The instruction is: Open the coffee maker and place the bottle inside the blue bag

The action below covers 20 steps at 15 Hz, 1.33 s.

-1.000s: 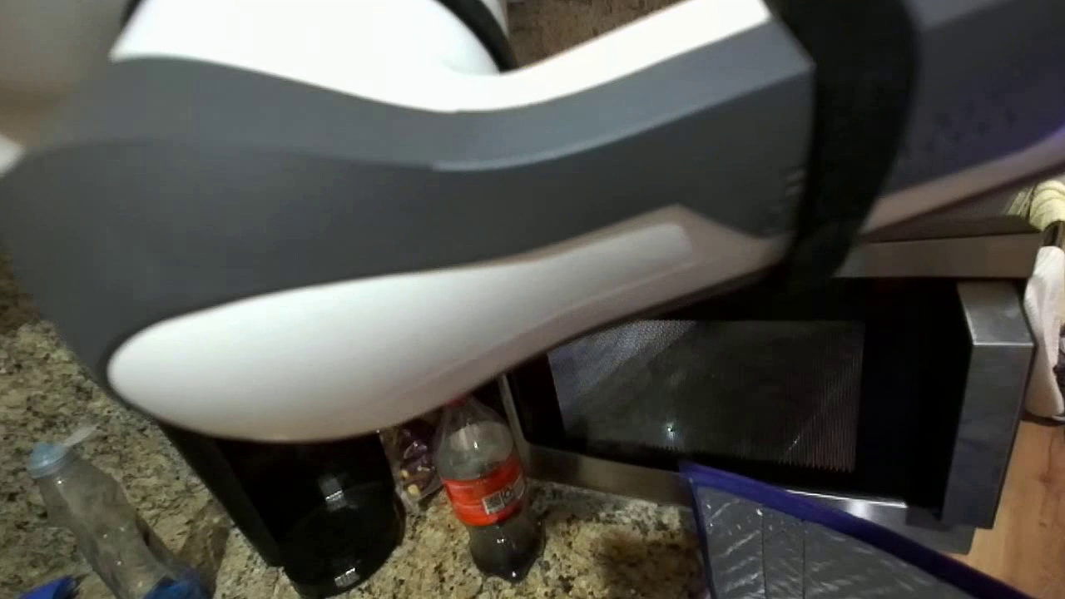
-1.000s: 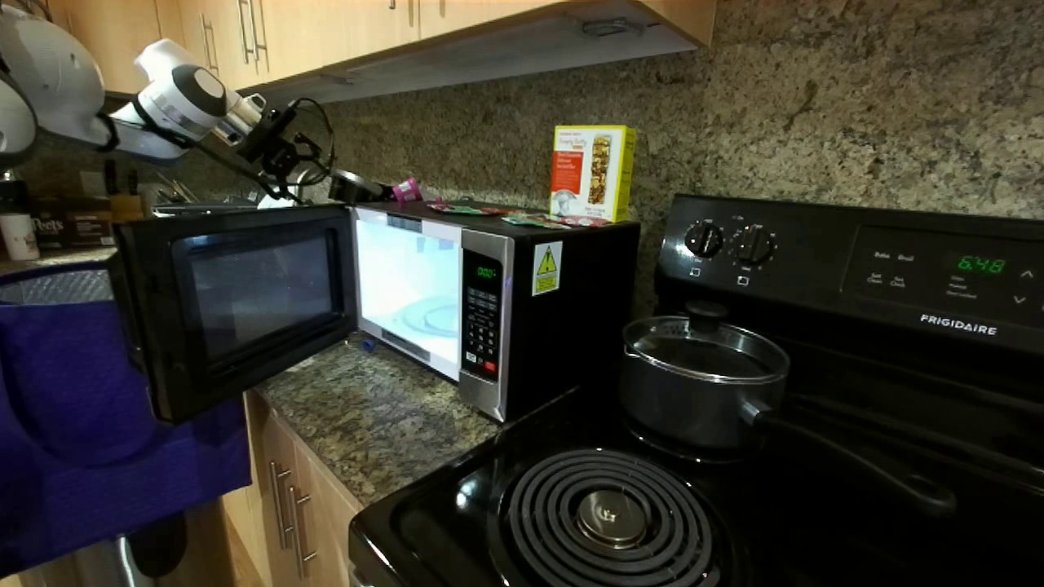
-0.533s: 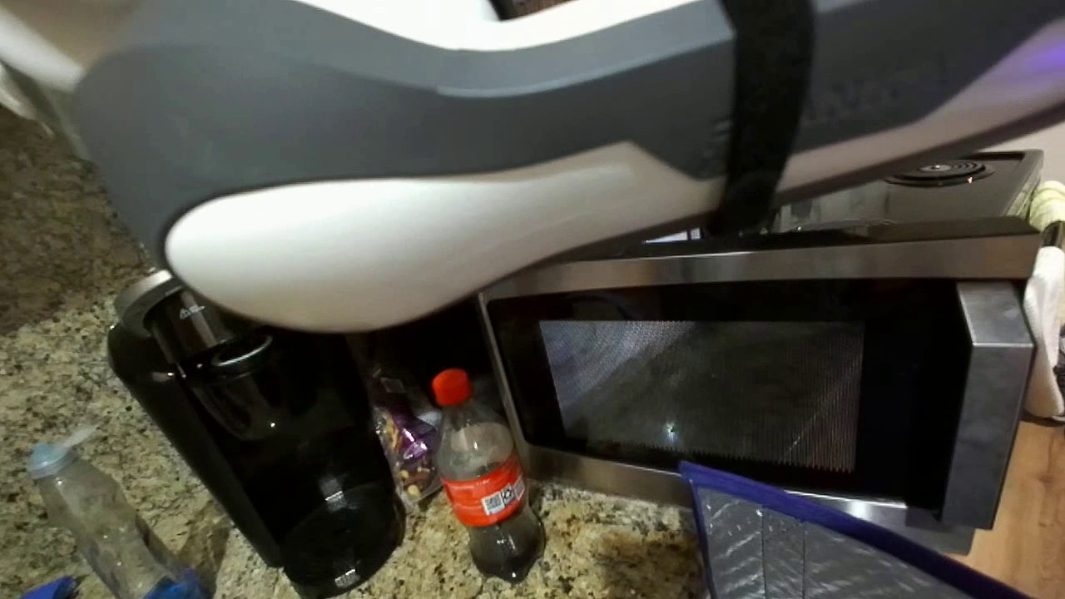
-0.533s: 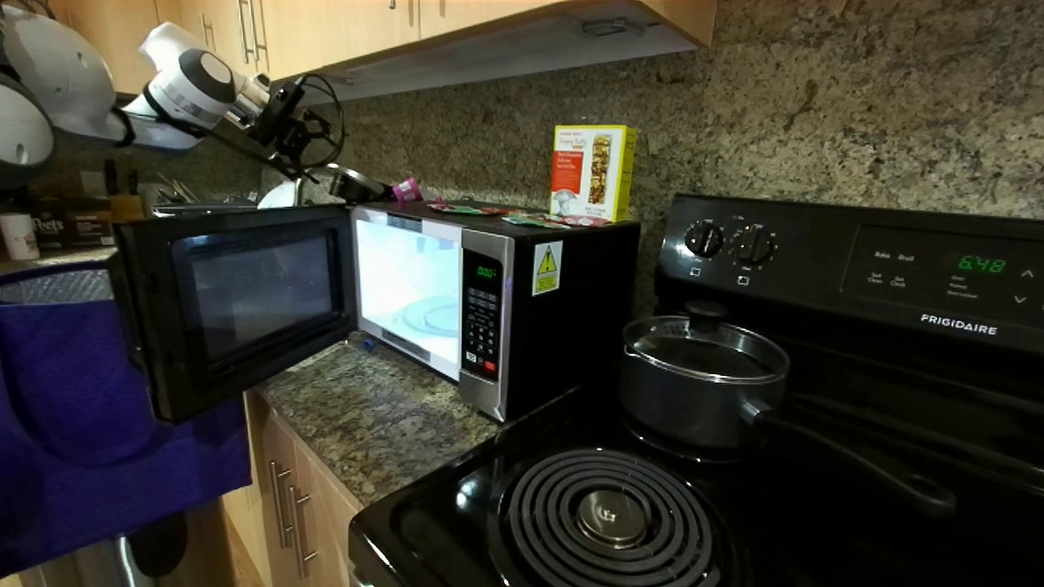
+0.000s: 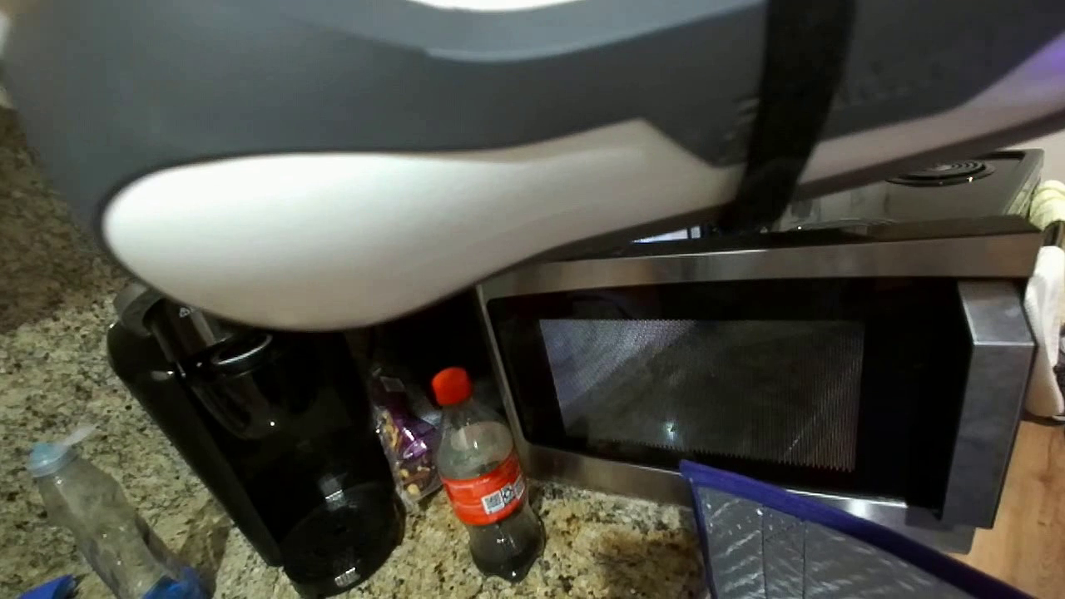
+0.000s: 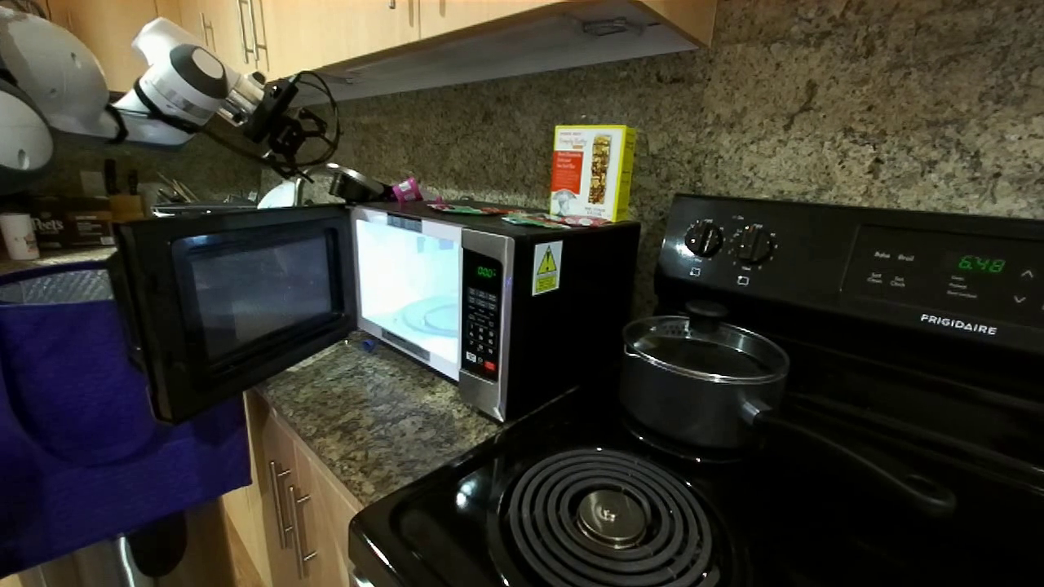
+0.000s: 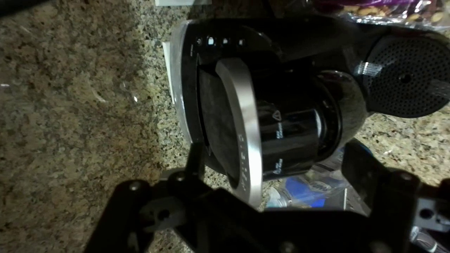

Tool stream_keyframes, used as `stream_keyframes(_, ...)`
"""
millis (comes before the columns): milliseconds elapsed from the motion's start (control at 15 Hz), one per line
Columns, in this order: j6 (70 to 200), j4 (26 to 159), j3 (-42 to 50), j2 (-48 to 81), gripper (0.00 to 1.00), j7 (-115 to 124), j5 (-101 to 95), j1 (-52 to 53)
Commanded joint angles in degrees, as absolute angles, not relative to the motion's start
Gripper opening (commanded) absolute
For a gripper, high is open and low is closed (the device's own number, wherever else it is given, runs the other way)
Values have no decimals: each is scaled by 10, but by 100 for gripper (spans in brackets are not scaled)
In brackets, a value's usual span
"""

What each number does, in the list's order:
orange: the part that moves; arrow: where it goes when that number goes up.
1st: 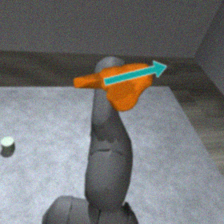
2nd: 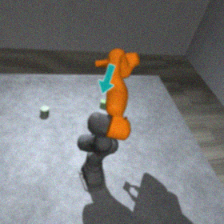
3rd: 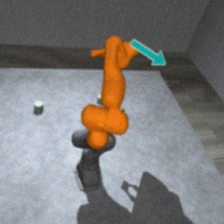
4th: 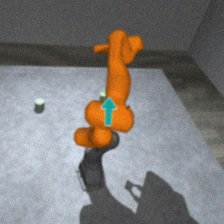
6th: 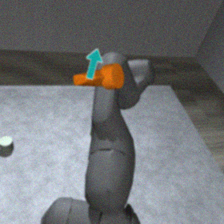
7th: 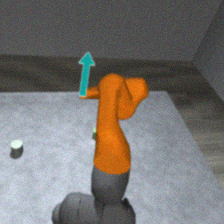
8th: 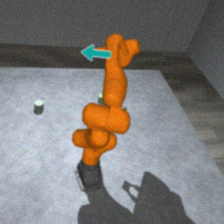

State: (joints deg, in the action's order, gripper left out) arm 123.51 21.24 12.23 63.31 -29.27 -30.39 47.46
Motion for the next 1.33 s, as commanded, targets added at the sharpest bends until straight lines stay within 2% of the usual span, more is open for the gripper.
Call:
stream_keyframes(0,1175,216,147,612,100,-267,-315,518)
stream_keyframes(400,1032,237,136,586,100,-265,-284,555)
stream_keyframes(667,957,206,83,609,100,-288,-224,522)
stream_keyframes(1267,1015,194,45,629,100,-364,-202,470)
